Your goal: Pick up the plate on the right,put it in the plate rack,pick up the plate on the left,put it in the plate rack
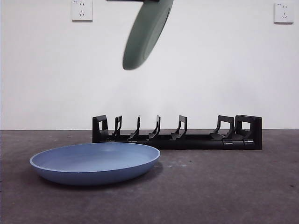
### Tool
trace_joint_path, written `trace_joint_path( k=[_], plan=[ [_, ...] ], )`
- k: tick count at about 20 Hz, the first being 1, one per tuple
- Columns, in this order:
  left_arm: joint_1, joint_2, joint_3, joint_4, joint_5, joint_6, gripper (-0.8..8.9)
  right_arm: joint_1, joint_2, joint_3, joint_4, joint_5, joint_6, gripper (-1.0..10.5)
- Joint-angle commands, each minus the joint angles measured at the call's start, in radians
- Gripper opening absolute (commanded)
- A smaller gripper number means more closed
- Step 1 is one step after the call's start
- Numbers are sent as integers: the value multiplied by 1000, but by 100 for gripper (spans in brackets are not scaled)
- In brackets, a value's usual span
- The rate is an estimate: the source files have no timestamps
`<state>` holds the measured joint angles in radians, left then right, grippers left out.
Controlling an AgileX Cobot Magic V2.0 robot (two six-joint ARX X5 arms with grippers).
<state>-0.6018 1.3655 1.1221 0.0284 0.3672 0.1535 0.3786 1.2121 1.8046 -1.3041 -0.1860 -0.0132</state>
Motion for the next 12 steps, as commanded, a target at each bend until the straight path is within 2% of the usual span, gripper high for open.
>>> trace_joint_path(
  k=[1,6,8,12],
  plan=[
    [33,49,0,110,7,-132,-8,1,1,-6,-43,-5,-17,409],
    [105,183,0,295,15,-266,-8,1,0,-6,-71,-5,-15,409],
    [132,238,0,365,65,-319,-8,1,0,-8,-71,-5,-14,409],
    [166,321,0,388,70,-345,-8,1,1,-9,-71,-4,-14,408]
  ],
)
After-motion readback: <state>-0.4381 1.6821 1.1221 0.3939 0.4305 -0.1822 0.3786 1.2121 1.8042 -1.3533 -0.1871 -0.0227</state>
